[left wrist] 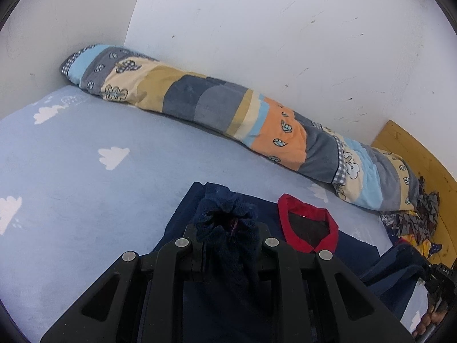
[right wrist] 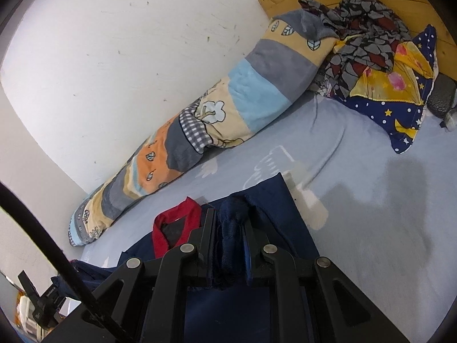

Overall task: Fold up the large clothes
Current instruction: 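Carry the held hem with both grippers up over the body toward the red collar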

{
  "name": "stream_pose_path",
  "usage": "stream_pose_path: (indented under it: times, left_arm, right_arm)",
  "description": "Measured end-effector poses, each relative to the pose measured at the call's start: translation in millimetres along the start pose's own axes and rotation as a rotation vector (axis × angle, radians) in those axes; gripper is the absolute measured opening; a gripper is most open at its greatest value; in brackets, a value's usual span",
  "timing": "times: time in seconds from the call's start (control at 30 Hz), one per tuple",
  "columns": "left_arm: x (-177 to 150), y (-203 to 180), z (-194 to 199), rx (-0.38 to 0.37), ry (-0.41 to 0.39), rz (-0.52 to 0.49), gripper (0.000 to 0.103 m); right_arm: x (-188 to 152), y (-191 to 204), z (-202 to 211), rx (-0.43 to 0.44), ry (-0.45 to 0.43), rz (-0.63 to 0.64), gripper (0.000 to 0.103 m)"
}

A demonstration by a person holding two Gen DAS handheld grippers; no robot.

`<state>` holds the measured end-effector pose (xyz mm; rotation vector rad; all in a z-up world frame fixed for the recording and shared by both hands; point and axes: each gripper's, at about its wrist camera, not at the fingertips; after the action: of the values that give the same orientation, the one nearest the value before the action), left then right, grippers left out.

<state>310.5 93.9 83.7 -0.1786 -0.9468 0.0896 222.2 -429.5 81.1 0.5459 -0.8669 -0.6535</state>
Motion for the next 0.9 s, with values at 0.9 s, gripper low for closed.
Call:
stream_pose_path:
  times: [0.9]
  left_arm:
    - [10.4, 9.4, -140.4, 0.021, 0.187, 0.035, 0.018]
  right_arm:
    - [32.5, -41.1, -139.4, -0.04, 0.193, -0.195, 0.017]
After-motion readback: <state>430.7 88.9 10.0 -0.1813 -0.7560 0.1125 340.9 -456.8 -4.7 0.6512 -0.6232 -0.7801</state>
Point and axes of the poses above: each gripper's, at about its wrist camera, not at the fingertips, and z roughly against the way its jaws point, y to its left, x to its top, and after that the axes turned 11 degrees about -z, right-handed
